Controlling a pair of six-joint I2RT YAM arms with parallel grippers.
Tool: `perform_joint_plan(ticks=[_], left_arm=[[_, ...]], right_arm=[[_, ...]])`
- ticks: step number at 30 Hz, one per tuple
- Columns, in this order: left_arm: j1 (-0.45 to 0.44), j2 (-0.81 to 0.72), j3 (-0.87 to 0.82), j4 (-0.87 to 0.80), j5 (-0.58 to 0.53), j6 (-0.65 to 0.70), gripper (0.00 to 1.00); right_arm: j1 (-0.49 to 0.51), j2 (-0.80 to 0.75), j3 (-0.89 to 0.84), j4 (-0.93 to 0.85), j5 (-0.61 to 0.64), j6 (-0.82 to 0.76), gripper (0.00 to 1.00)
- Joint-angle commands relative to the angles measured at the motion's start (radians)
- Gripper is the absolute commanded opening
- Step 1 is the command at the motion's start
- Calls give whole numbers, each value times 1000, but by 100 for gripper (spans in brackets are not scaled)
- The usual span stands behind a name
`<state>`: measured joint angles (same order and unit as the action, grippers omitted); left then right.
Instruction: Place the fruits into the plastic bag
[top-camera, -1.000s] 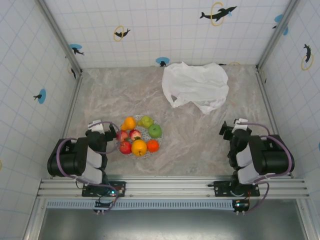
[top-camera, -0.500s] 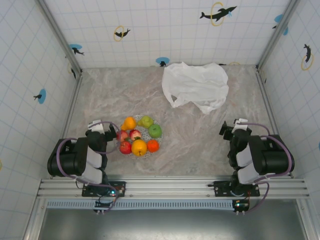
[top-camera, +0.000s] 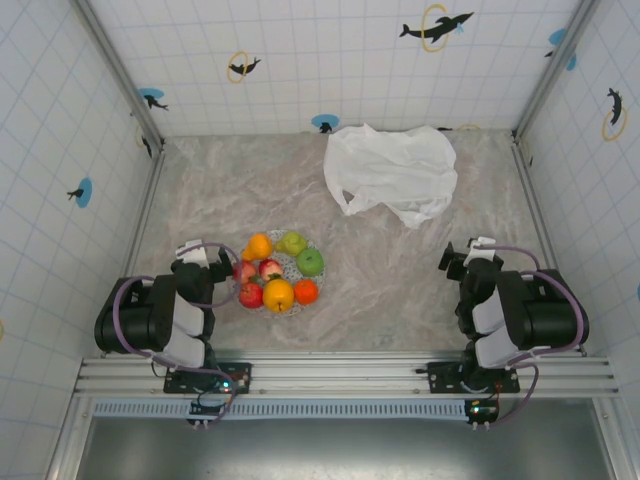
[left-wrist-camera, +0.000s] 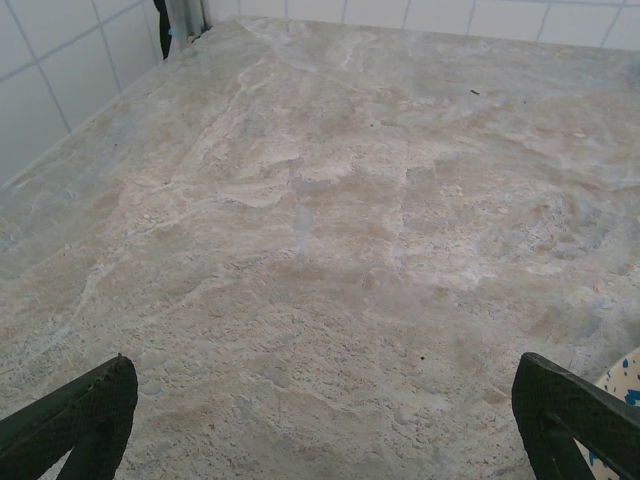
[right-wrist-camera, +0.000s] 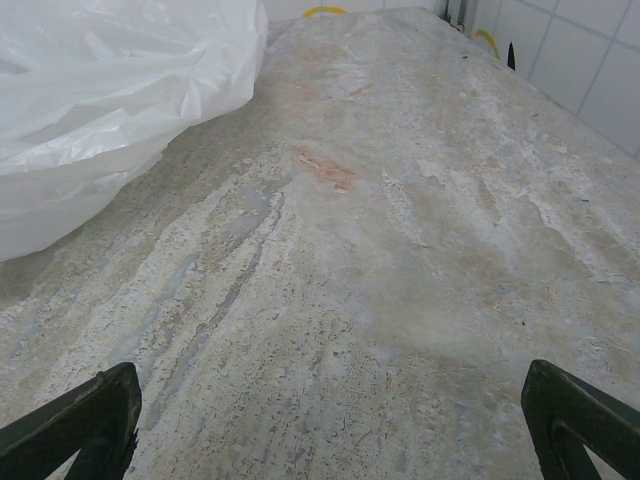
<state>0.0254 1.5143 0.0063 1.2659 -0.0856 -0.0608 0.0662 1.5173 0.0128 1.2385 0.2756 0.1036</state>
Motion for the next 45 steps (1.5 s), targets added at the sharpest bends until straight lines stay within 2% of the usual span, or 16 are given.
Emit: perform_joint_plan(ticks=[1, 6, 8, 11, 15, 19, 22, 28, 32, 36, 40, 45], left_arm=[[6, -2, -6, 12, 18, -16, 98], [6, -12, -7, 8, 9, -19, 98], [5, -46, -4, -26, -18, -31, 98], [5, -121, -6, -93, -97, -65, 98], [5, -293, 50, -393, -252, -219, 98], [6, -489, 153, -744, -264, -476, 98], [5, -590, 255, -970, -182, -613, 98], [5, -698, 421, -1183, 102, -652, 98], [4, -734, 494, -1256, 254, -649, 98], [-8, -745, 526, -1273, 361, -660, 98], [-53, -717, 579, -1325, 410, -627, 98], [-213, -644, 674, -1411, 368, -553, 98]], right_arm=[[3, -3, -30, 47, 10, -5, 100], [24, -37, -13, -14, 14, -30, 100], [29, -65, -19, -21, 42, -28, 100], [49, -139, -2, -129, 72, -31, 100], [77, -258, 5, -240, 114, -21, 100], [79, -431, 36, -410, 124, 70, 100], [81, -562, 88, -574, 90, 138, 100], [143, -713, 171, -789, -4, 207, 100], [247, -714, 243, -900, -41, 231, 100], [365, -650, 340, -1021, -52, 219, 100], [459, -590, 416, -1119, -48, 198, 99], [549, -544, 468, -1154, -40, 199, 99]])
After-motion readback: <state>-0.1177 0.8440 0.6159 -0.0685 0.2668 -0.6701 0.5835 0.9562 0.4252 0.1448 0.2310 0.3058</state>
